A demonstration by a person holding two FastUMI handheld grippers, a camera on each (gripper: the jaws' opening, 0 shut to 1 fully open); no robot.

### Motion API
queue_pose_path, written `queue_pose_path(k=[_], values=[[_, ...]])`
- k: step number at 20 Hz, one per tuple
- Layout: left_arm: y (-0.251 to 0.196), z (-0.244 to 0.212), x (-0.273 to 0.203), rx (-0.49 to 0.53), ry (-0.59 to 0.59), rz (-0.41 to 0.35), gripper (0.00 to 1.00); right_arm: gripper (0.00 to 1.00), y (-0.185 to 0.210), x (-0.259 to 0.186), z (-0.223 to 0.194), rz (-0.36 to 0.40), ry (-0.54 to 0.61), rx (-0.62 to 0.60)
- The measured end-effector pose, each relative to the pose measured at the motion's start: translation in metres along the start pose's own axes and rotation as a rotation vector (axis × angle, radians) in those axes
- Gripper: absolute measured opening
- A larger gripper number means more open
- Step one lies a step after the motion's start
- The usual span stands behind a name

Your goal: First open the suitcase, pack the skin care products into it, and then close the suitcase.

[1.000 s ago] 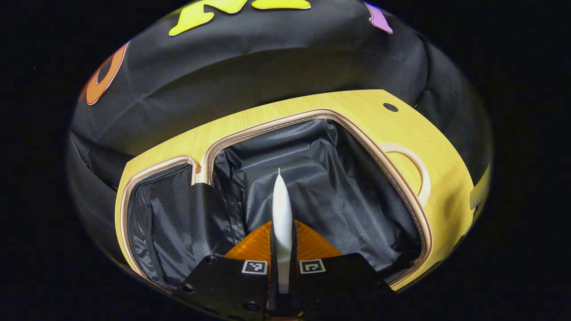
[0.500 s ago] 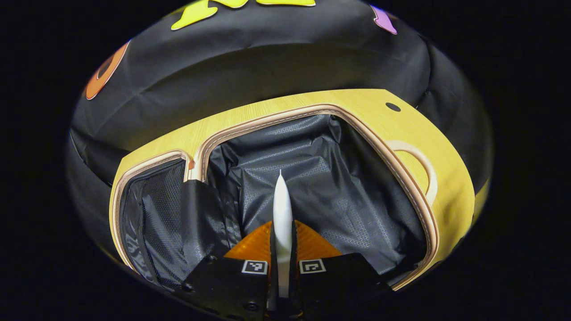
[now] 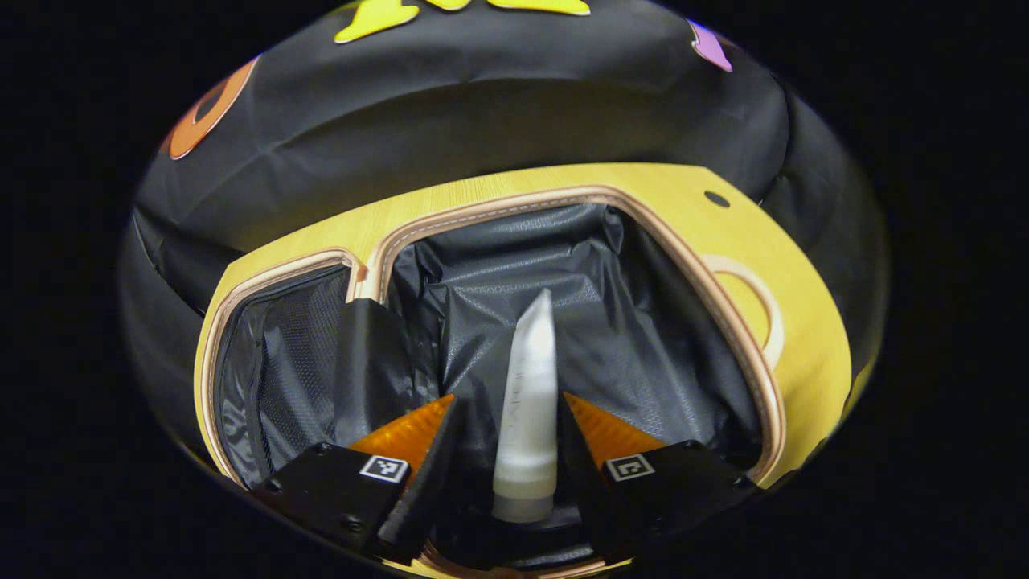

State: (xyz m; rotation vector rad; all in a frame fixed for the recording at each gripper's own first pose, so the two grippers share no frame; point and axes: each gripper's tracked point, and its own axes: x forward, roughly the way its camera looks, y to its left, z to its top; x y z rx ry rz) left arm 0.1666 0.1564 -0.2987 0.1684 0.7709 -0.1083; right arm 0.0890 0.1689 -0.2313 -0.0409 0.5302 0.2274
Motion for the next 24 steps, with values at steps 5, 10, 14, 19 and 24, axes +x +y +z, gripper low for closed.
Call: queue_pose_path(k=[5,10,14,19,24], values=[[0.018,0.033,-0.077,-0.032,-0.252,-0.021,0.97,0.47,0.040,0.030,-0.002,0.064,0.067,0.014],[0.054,0.029,-0.157,0.002,-0.433,0.015,0.97,0.47,0.098,0.076,-0.002,0.134,0.144,0.073],[0.092,0.005,-0.191,-0.004,-0.495,0.084,0.97,0.48,0.128,0.123,-0.005,0.126,0.217,0.071],[0.150,-0.026,-0.211,-0.080,-0.490,0.162,0.96,0.48,0.145,0.158,-0.032,0.100,0.352,0.079],[0.204,-0.053,-0.224,-0.181,-0.475,0.235,0.96,0.47,0.150,0.189,-0.015,0.062,0.346,0.119]])
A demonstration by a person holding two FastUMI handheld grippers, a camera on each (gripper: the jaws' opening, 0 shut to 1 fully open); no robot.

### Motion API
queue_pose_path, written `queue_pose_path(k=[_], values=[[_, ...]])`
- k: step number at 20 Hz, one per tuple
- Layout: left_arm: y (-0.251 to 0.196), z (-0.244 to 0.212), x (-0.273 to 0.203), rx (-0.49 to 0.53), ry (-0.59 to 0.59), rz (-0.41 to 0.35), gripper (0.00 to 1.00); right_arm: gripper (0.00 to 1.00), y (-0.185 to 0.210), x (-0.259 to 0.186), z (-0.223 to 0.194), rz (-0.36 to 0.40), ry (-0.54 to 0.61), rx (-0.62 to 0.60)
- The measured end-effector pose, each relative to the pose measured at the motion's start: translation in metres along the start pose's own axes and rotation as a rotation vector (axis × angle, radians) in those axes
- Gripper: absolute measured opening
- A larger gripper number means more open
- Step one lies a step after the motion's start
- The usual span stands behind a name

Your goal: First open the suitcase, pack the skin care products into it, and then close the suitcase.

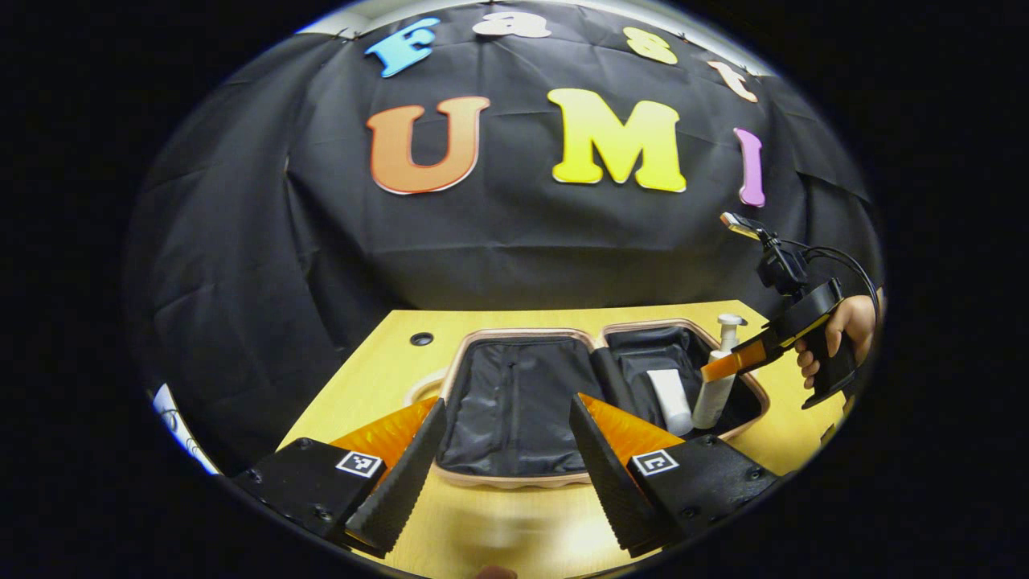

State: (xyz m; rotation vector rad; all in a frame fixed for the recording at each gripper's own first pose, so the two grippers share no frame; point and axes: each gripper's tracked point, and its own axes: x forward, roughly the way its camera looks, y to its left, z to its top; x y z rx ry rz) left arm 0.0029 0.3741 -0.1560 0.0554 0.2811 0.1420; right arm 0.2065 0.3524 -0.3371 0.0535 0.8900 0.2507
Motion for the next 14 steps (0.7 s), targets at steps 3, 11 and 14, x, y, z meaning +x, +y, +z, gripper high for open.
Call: queue_pose_path(k=[3,11,14], values=[[0.034,-0.009,0.003,-0.042,0.006,0.061,0.96,0.48,-0.003,0.028,0.010,-0.019,0.013,0.047],[0.071,-0.028,0.006,-0.110,0.022,0.119,0.97,0.49,-0.019,0.063,-0.016,-0.068,0.124,0.136],[0.078,-0.037,0.016,-0.175,0.040,0.119,0.97,0.48,-0.018,0.065,-0.019,-0.054,0.131,0.177]])
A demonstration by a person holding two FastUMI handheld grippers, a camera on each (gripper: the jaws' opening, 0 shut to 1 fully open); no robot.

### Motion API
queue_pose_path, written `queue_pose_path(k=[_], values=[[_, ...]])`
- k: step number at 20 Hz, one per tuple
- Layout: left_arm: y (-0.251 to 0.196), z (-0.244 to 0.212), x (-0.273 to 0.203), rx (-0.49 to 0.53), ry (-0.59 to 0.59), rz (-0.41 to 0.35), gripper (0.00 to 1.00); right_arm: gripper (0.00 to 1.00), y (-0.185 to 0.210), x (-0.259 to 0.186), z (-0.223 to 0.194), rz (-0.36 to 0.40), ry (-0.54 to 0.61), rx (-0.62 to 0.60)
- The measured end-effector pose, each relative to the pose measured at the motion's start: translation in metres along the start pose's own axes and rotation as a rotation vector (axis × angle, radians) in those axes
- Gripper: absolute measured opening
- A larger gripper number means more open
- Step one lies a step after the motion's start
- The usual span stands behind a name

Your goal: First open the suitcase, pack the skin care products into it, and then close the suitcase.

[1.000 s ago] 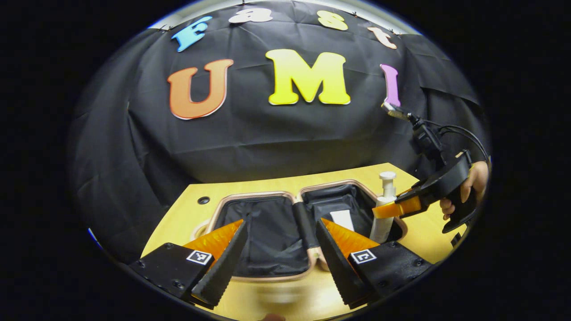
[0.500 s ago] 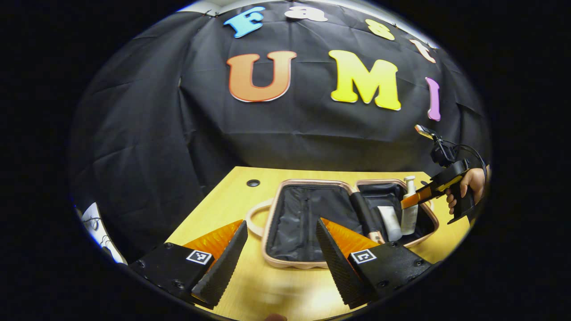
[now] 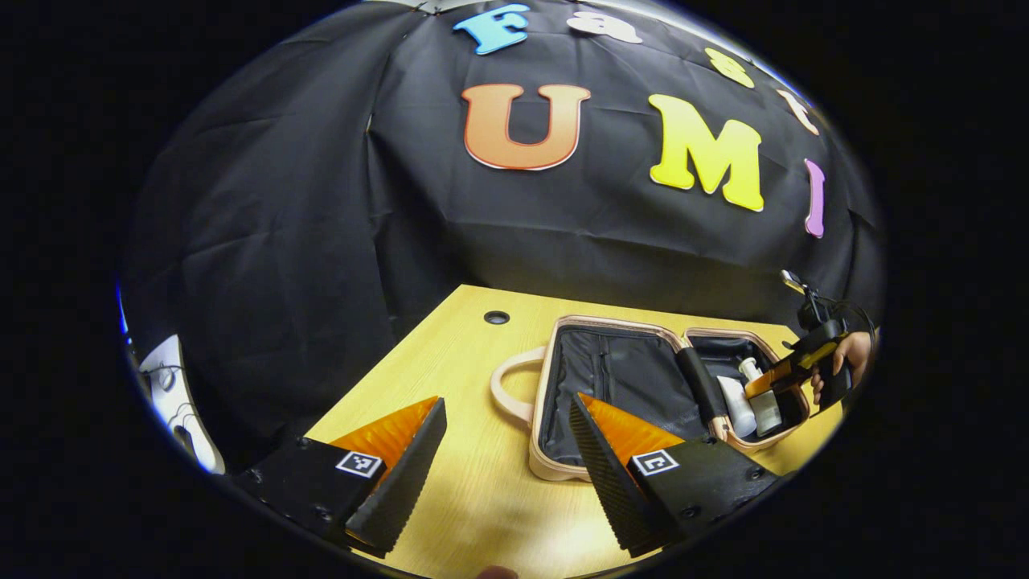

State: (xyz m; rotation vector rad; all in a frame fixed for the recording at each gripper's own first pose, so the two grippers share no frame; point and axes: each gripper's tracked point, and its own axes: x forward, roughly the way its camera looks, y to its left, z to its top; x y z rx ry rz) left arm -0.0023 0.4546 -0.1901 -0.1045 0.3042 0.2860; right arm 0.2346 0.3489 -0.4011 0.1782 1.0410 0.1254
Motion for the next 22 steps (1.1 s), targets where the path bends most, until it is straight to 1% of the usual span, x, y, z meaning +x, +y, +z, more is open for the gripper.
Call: queue_pose_path(k=[1,2,4,5,6,7,8,9,10,11,12,14,15,16,17,18,19,20,21,22], values=[[0.003,-0.002,0.005,-0.031,0.018,-0.006,0.97,0.52,0.000,-0.001,0.000,0.007,0.003,0.004],[0.011,-0.012,0.010,-0.061,0.057,0.010,0.96,0.53,0.000,-0.001,0.000,0.022,0.002,0.009],[0.014,-0.028,0.019,-0.138,0.120,0.008,0.97,0.54,-0.004,-0.002,0.001,0.023,0.002,0.020],[0.017,-0.032,0.024,-0.181,0.134,0.005,0.99,0.65,-0.007,-0.004,0.000,0.014,0.001,0.014],[0.019,-0.037,0.029,-0.224,0.148,0.005,0.98,0.63,-0.004,-0.007,-0.001,0.025,0.002,-0.004],[0.023,-0.041,0.032,-0.270,0.162,0.009,0.99,0.67,-0.001,-0.010,-0.001,0.035,-0.005,-0.037],[0.025,-0.047,0.035,-0.312,0.178,0.013,0.98,0.75,0.003,-0.015,-0.001,0.039,-0.023,-0.084],[0.026,-0.053,0.039,-0.361,0.197,0.011,0.98,0.81,0.005,-0.021,0.001,0.032,-0.054,-0.141],[0.025,-0.054,0.044,-0.418,0.206,-0.003,0.98,0.82,0.011,-0.031,0.003,0.040,-0.081,-0.191],[0.024,-0.054,0.048,-0.491,0.210,-0.016,0.98,0.77,0.021,-0.044,0.003,0.063,-0.107,-0.228],[0.022,-0.055,0.052,-0.578,0.204,-0.040,0.98,0.82,0.030,-0.060,0.003,0.093,-0.129,-0.255],[0.022,-0.047,0.056,-0.766,0.182,-0.089,0.97,0.82,0.040,-0.096,0.003,0.134,-0.185,-0.303],[0.024,-0.043,0.058,-0.838,0.174,-0.105,0.96,0.82,0.043,-0.119,0.004,0.152,-0.220,-0.309],[0.026,-0.046,0.066,-0.881,0.177,-0.110,0.96,0.82,0.045,-0.144,0.007,0.168,-0.258,-0.318],[0.026,-0.053,0.073,-0.903,0.189,-0.110,0.96,0.79,0.042,-0.169,0.009,0.173,-0.299,-0.330],[0.028,-0.056,0.078,-0.929,0.198,-0.120,0.96,0.82,0.037,-0.195,0.011,0.173,-0.343,-0.347],[0.029,-0.057,0.079,-0.954,0.206,-0.132,0.96,0.82,0.032,-0.220,0.010,0.172,-0.381,-0.360],[0.028,-0.056,0.082,-0.978,0.213,-0.145,0.96,0.78,0.025,-0.244,0.008,0.169,-0.413,-0.368],[0.026,-0.056,0.088,-0.997,0.220,-0.159,0.95,0.78,0.017,-0.265,0.005,0.163,-0.442,-0.370],[0.021,-0.054,0.094,-1.010,0.224,-0.174,0.95,0.82,0.008,-0.286,0.003,0.154,-0.470,-0.362]])
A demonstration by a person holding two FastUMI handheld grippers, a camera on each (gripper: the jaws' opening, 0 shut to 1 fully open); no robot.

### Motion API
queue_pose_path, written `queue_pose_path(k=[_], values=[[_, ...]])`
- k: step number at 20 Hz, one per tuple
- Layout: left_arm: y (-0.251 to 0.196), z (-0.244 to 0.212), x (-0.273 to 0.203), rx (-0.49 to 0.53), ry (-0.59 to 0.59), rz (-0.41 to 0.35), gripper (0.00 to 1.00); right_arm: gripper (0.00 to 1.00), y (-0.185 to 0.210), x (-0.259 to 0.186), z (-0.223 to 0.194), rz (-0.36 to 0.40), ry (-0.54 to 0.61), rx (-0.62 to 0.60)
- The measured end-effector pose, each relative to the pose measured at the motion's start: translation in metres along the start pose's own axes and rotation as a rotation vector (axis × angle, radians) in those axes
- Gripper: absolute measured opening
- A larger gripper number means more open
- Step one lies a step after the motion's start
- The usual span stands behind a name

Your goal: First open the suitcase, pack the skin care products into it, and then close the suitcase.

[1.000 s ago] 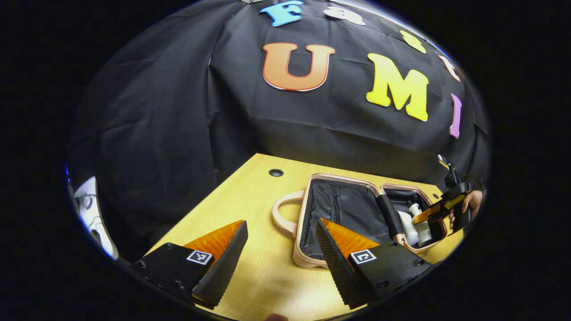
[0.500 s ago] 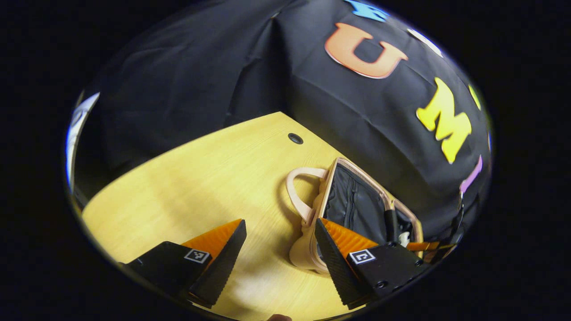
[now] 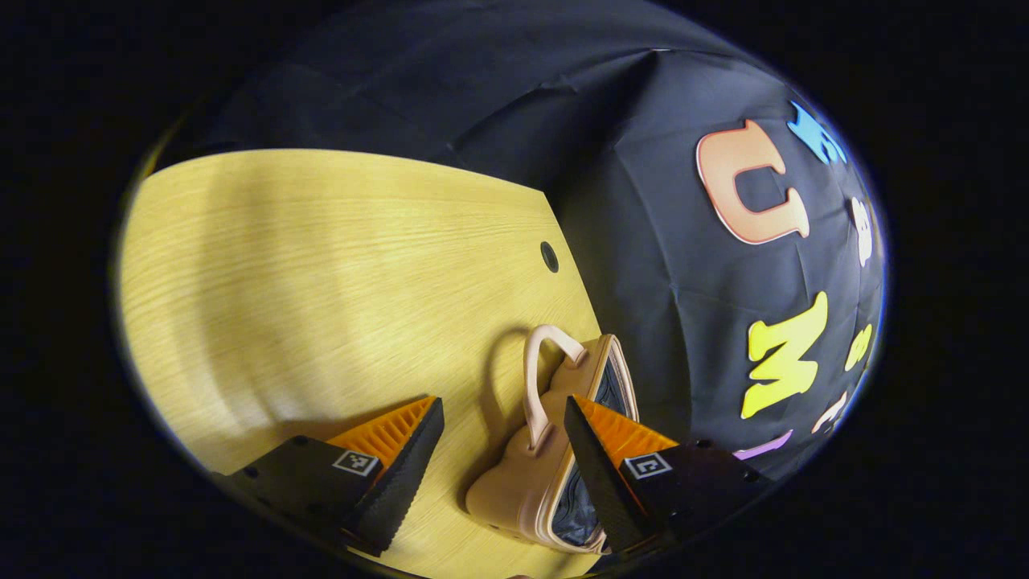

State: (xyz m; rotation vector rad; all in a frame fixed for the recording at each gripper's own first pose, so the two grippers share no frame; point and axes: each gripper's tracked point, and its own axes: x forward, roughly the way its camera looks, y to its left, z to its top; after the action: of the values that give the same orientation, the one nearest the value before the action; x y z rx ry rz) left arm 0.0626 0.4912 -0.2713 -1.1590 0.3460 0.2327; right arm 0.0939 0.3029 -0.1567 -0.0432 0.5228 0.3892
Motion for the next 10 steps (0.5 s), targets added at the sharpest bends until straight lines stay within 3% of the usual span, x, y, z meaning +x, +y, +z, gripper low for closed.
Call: queue_pose_path(k=[2,3,5,7,8,10], values=[[0.000,-0.001,0.015,-0.013,0.006,0.001,0.90,0.82,-0.012,-0.036,0.003,-0.036,-0.030,0.006],[-0.001,-0.003,0.020,-0.017,0.014,0.001,0.71,0.82,-0.019,-0.050,0.004,-0.054,-0.041,0.007],[-0.005,-0.008,0.026,-0.012,0.048,-0.007,0.84,0.82,-0.023,-0.077,0.006,-0.074,-0.059,0.052],[-0.008,-0.013,0.032,0.004,0.070,-0.010,0.80,0.82,-0.032,-0.100,0.005,-0.098,-0.076,0.104],[-0.013,-0.013,0.033,0.008,0.076,-0.019,0.65,0.82,-0.039,-0.111,0.005,-0.113,-0.088,0.114],[-0.012,-0.011,0.039,0.016,0.060,0.004,0.46,0.82,-0.057,-0.132,0.009,-0.151,-0.112,0.114]])
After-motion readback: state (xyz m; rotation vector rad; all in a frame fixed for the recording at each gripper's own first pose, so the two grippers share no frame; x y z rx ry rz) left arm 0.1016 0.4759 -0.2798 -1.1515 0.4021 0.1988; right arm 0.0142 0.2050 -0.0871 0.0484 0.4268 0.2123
